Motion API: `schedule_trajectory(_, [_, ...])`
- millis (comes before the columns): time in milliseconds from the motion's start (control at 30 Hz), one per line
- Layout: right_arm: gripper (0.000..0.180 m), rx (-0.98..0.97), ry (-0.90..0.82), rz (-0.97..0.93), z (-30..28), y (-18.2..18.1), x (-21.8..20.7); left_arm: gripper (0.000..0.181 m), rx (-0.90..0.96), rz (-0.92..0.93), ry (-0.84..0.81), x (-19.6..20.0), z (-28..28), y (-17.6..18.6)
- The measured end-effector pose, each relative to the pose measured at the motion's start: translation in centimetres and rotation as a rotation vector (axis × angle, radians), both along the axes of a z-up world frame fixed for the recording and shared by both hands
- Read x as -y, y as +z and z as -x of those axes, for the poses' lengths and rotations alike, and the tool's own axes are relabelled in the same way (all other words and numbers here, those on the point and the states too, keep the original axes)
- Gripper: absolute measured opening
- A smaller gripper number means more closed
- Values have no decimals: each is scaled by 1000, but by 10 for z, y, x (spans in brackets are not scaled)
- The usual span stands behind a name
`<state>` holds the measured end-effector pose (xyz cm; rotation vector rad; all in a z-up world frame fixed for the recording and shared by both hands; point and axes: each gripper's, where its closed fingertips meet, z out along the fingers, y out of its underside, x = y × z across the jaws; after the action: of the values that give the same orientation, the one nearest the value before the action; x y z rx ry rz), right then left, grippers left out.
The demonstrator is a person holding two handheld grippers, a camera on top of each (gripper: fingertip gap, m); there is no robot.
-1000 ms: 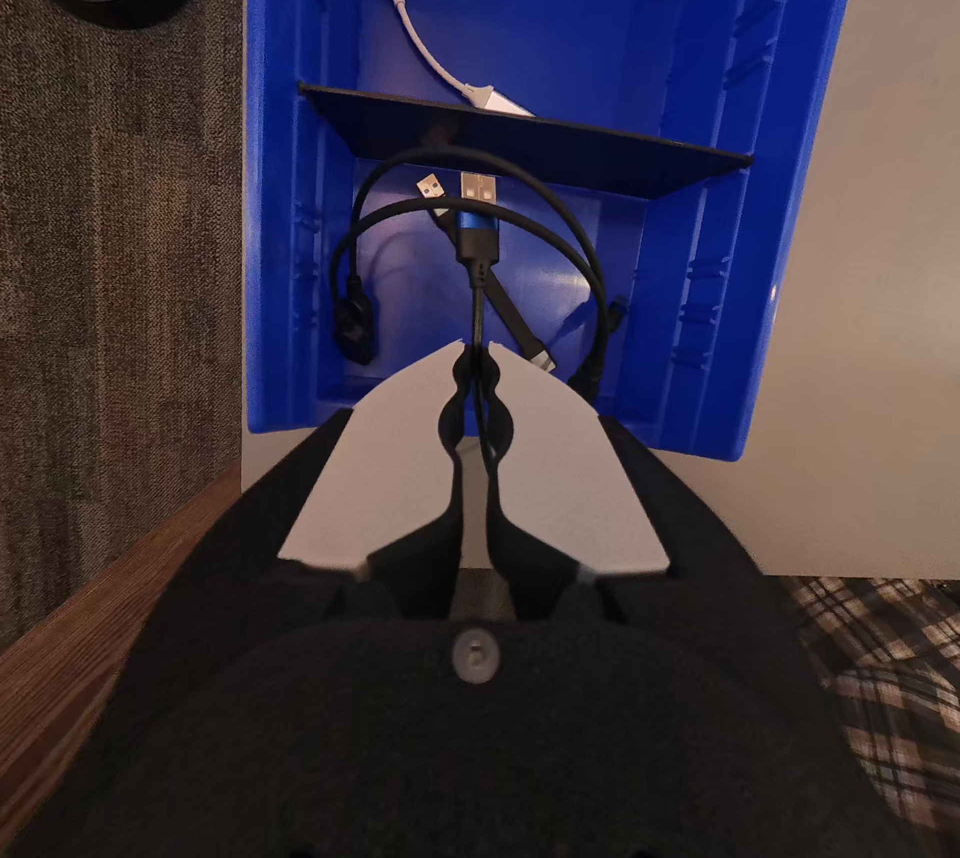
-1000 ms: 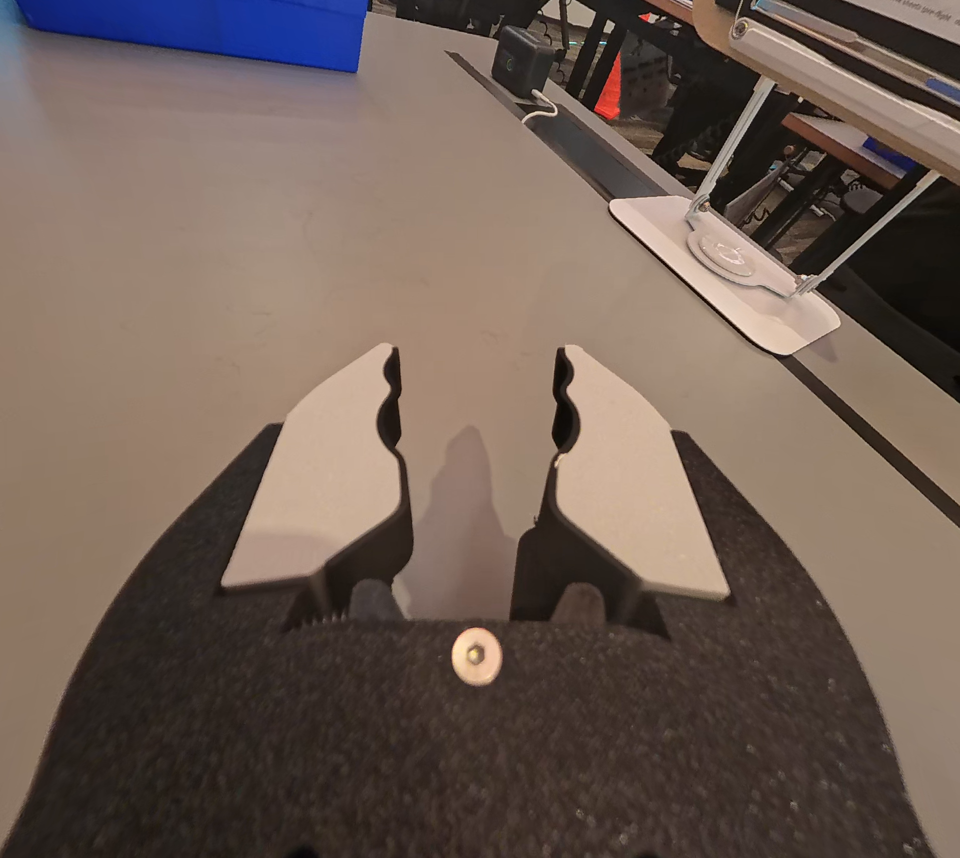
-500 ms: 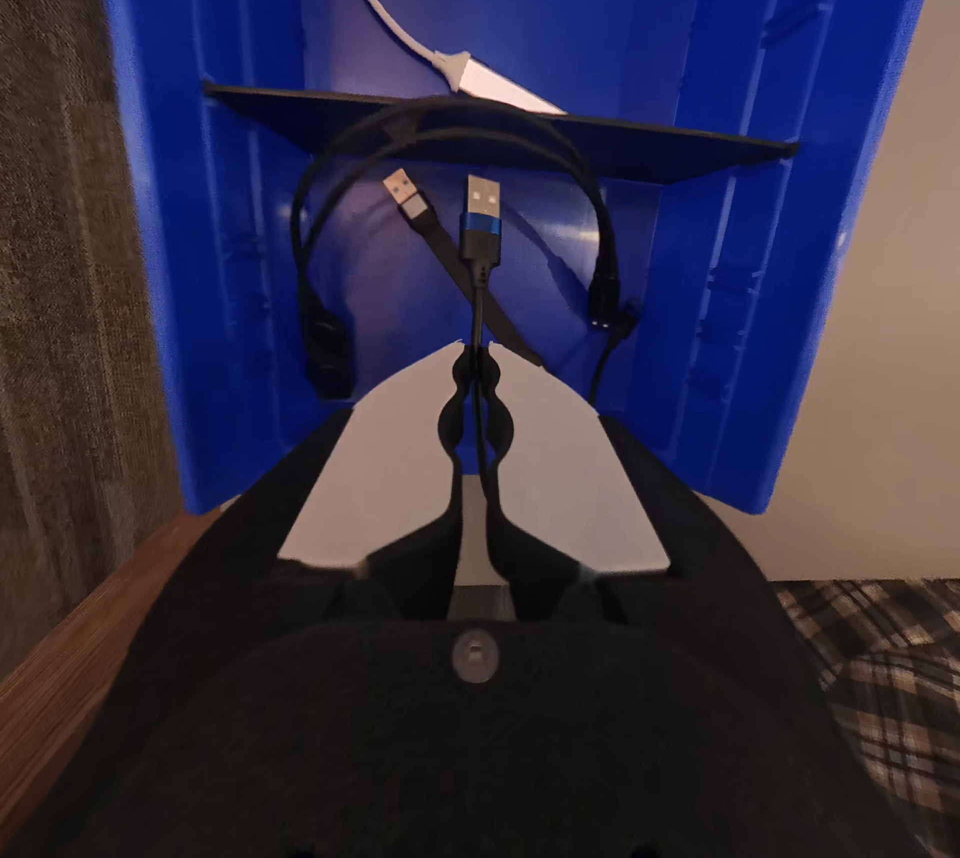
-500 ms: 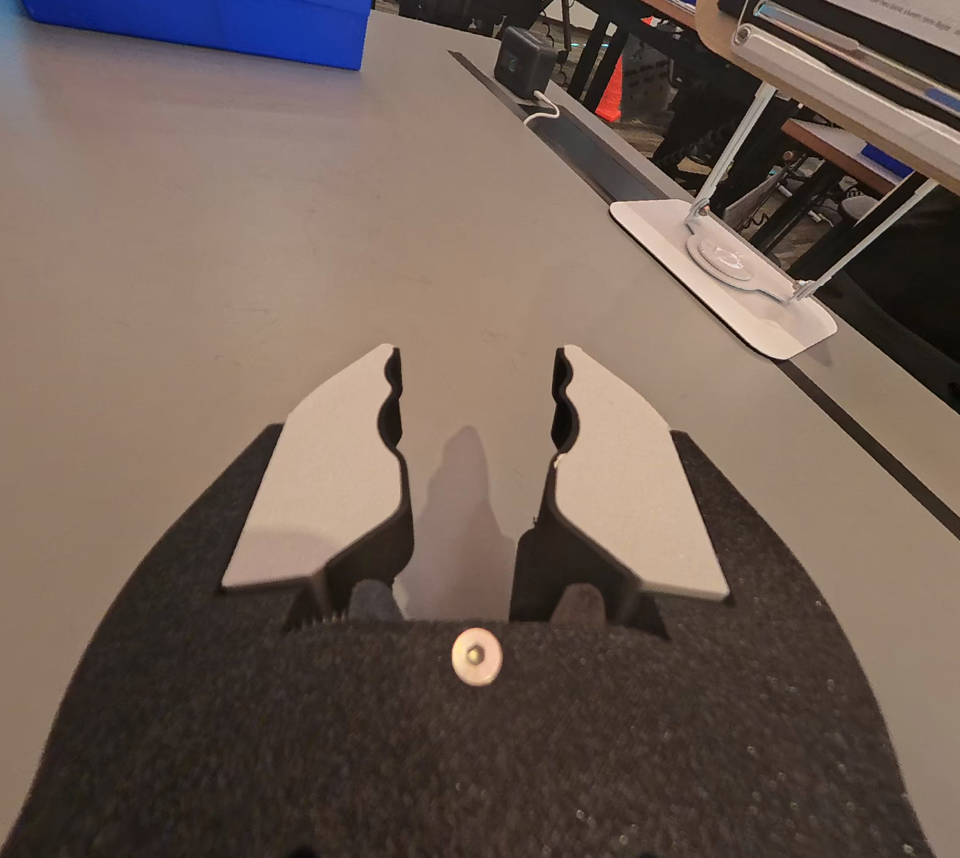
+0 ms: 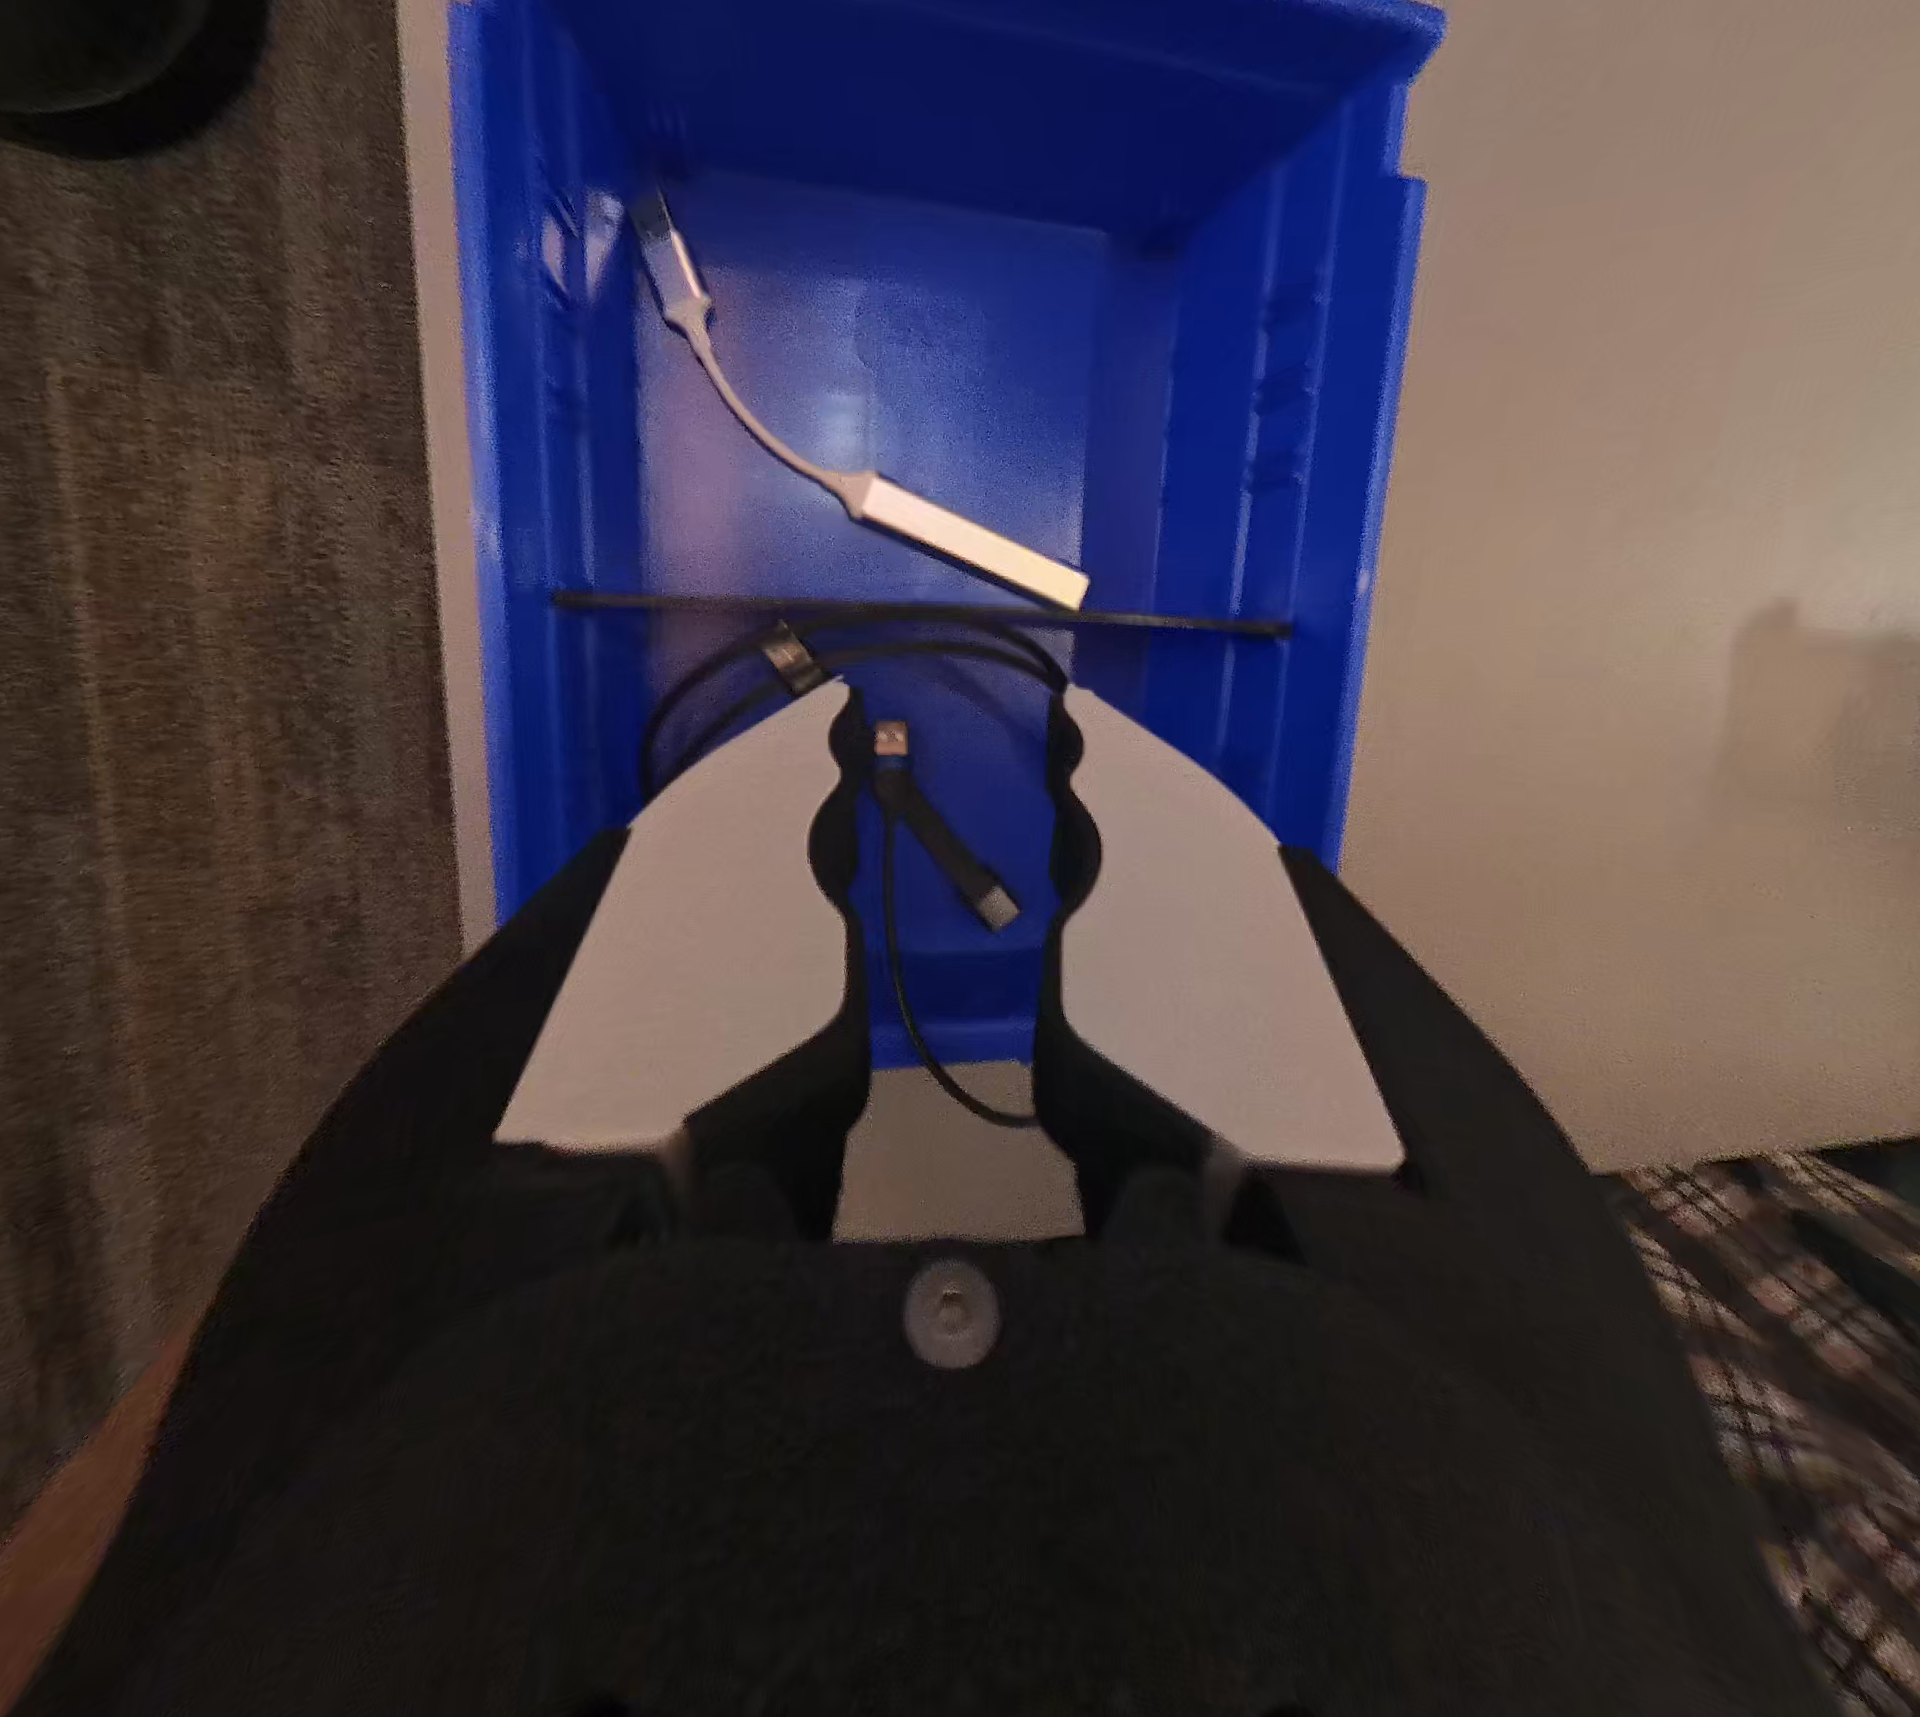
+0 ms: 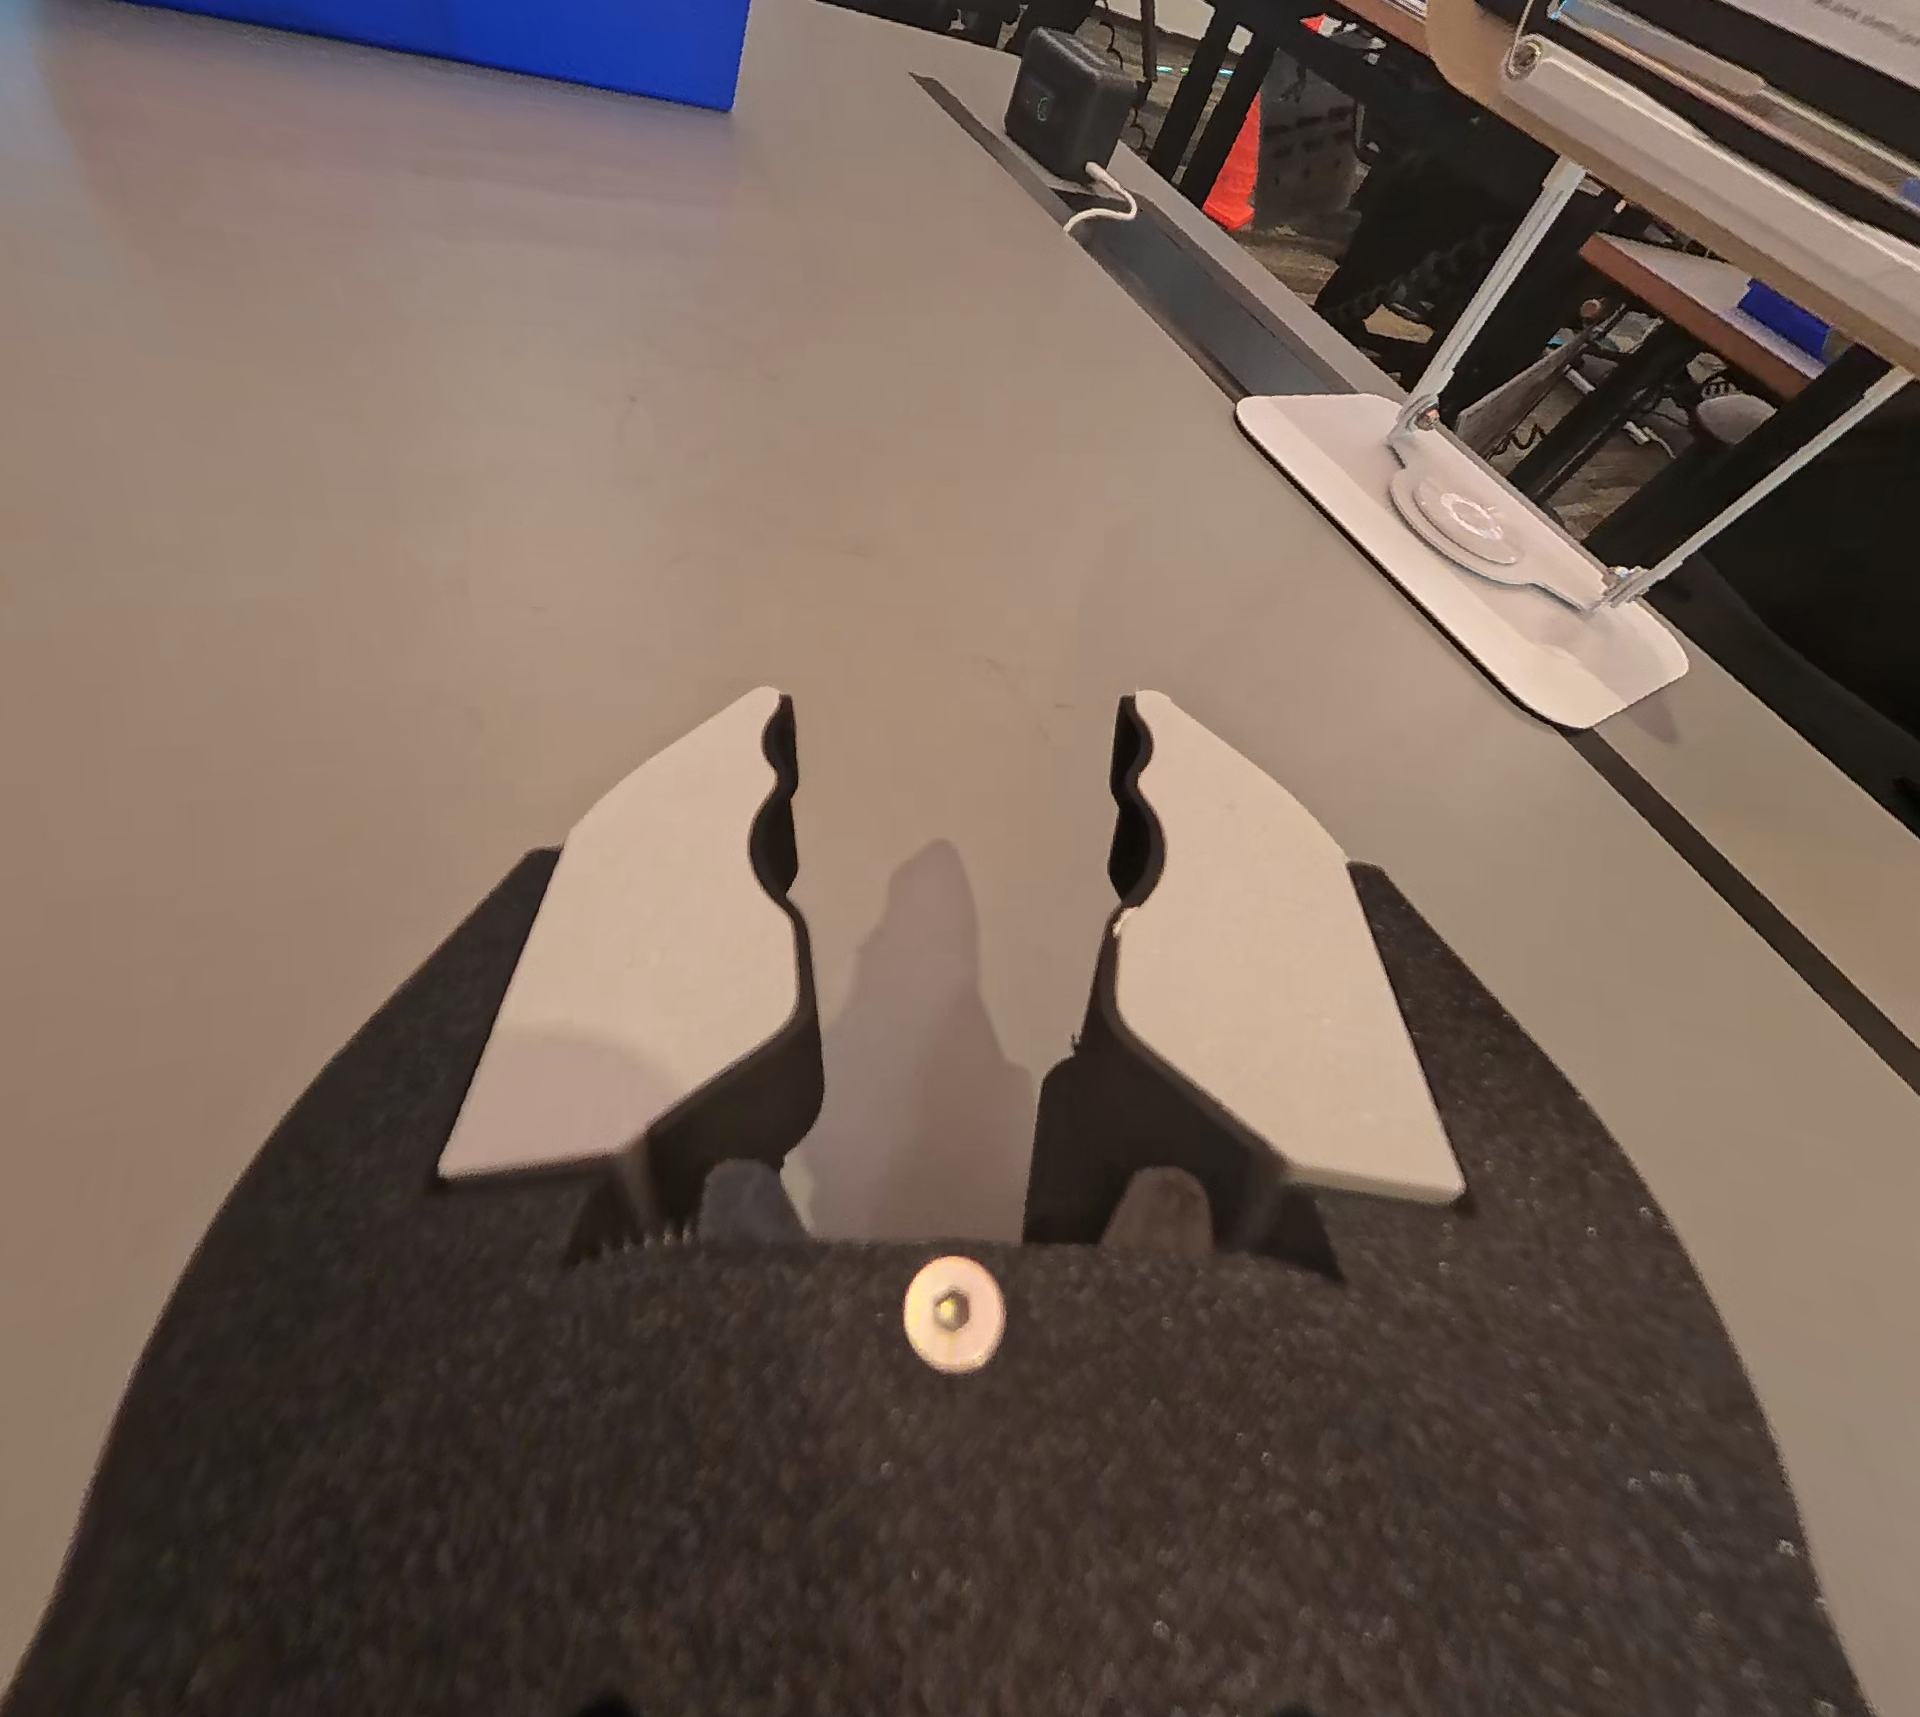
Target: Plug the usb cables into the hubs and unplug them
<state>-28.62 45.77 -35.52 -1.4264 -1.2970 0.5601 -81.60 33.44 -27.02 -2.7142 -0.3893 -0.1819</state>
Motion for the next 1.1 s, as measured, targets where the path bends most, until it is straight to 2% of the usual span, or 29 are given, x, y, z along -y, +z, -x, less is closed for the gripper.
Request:
schedule_trajectory(233, [58,4,16,2,2,0,2,33,-173,280,46,-50,26,-52])
schedule_trajectory(400, [59,14,32,-15,2,1,6,32,-188,468,75,-54,31,-94])
schedule_trajectory(567, [59,2,37,-27,0,8,8,31,-180,574,122,-50,36,-118])
schedule_trajectory(833, [59,0,36,-36,-4,13,8,25,-64,668,193,-41,34,-144])
schedule_trajectory(867, [59,-2,35,-36,-4,13,7,18,-36,661,206,-43,33,-145])
schedule_trajectory(1100, [59,-14,34,-47,-6,20,8,7,68,566,232,-48,31,-145])
